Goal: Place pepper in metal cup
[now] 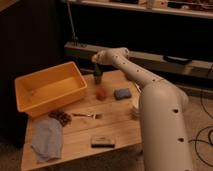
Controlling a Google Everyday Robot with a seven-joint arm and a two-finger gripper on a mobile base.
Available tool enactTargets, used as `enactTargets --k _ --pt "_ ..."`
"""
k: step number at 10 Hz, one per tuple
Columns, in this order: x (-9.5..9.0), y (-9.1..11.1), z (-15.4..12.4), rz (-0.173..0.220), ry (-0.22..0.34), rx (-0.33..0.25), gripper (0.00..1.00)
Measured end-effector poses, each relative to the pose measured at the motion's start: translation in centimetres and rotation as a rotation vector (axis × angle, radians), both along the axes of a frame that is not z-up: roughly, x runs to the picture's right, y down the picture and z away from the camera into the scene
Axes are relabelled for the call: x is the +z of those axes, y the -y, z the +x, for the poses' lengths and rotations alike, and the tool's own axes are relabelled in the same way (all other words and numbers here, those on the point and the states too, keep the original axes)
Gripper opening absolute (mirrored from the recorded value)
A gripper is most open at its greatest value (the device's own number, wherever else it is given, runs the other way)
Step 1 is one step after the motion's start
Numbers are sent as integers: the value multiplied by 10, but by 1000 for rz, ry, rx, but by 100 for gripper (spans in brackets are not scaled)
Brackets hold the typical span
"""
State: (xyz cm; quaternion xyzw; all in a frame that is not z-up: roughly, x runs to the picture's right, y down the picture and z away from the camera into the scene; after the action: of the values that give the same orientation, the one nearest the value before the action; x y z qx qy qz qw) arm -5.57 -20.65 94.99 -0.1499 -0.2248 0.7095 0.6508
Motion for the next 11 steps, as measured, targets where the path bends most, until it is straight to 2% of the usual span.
enactTargets --k 2,9,11 --pt "4 4 7 -7 1 5 0" --pt "4 3 4 -7 4 2 0" --pt "6 7 3 12 11 1 0"
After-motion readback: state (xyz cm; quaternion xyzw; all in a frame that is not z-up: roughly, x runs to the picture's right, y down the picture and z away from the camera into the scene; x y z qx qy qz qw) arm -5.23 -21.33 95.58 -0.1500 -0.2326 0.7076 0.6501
